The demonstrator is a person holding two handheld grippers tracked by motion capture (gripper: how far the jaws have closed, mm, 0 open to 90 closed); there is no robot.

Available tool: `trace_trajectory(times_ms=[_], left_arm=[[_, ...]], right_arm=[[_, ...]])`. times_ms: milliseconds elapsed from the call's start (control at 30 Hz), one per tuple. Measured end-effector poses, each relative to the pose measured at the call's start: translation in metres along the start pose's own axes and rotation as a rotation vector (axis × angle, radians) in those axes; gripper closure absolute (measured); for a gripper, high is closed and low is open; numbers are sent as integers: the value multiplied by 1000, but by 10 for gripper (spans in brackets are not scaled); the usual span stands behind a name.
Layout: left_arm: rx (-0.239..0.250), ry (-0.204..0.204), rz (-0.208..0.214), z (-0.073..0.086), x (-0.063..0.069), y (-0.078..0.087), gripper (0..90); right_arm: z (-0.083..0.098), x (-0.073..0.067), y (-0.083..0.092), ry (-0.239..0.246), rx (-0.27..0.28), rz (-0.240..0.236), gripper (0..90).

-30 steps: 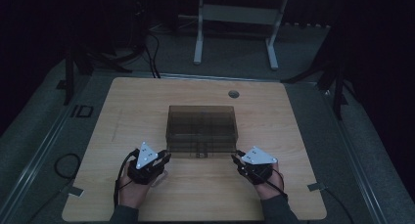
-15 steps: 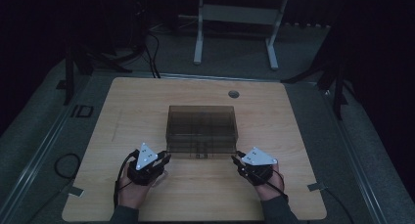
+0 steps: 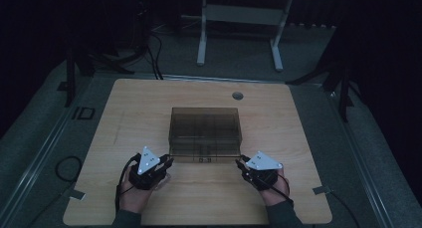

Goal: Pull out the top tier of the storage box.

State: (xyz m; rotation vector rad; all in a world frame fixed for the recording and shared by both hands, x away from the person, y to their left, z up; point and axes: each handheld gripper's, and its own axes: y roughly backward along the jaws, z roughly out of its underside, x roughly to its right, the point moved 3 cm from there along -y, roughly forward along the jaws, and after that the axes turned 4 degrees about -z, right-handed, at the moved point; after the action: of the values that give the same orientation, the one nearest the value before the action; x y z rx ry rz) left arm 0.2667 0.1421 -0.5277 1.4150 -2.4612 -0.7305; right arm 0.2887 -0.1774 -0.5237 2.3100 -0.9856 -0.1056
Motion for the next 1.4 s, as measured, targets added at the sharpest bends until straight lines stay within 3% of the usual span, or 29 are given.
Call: trace_trajectory(times_ms=[833,1400], left_arm=[[14,13,8,2,5,8,760],[28,-2,18,3,11,15,763]], right_arm=[[3,-5,6,3,0,-4,728],[8,-8,11,-3,4,-18,729]])
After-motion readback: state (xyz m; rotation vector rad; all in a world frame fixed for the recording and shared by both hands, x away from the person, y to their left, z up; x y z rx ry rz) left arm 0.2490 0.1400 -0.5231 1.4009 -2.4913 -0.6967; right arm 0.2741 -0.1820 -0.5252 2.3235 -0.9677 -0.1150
